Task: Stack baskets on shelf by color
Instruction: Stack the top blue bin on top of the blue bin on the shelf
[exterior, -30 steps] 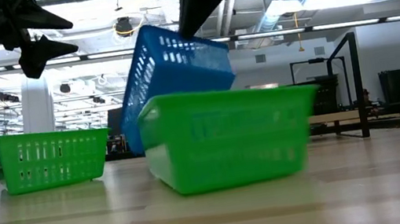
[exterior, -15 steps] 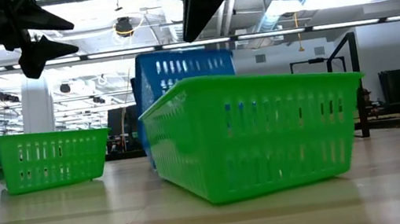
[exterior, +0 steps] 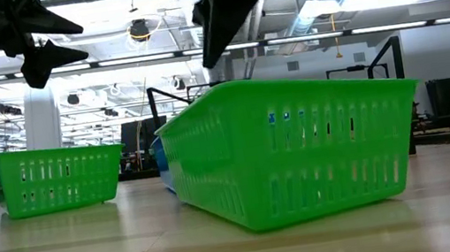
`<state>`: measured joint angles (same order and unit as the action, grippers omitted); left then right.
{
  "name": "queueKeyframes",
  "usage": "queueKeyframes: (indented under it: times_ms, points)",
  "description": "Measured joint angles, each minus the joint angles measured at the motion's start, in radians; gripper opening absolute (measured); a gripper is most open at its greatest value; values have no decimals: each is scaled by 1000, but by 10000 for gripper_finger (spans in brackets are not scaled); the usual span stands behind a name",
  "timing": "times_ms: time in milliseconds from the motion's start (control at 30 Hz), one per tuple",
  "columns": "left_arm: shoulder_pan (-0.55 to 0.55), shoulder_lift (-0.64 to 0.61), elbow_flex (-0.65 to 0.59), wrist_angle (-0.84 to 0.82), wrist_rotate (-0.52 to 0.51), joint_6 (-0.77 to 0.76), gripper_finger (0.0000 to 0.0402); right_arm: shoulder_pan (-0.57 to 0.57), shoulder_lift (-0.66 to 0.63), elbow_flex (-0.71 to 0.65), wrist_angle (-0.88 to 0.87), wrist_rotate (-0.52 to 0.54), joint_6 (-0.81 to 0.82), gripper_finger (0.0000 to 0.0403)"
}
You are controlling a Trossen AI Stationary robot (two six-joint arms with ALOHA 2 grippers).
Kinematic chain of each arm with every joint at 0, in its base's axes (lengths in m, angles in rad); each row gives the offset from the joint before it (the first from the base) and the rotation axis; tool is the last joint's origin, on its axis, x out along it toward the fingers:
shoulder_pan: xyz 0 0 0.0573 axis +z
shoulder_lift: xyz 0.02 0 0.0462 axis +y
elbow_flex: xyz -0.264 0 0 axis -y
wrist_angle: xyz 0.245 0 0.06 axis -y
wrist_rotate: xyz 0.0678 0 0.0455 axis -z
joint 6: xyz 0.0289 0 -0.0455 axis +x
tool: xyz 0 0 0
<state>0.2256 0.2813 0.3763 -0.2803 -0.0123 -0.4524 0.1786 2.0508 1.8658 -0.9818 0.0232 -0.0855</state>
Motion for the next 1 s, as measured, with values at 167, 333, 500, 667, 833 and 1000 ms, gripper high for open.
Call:
queueKeyframes:
  times_ms: [167,333,500,667,833,1000]
  points:
    - [0,0,0,-1,0,11,227,3,-1,-57,74,-2,9,172]
    - [0,0,0,-1,0,11,227,12,0,-133,169,-22,10,171]
    - [0,0,0,-1,0,7,227,10,0,-137,192,-26,18,169]
    - [0,0,0,-1,0,5,227,10,0,-137,225,-26,18,171]
    - [0,0,0,-1,0,5,227,13,13,-135,236,-27,18,169]
    - [0,0,0,-3,1,5,227,17,68,-136,242,-28,6,171]
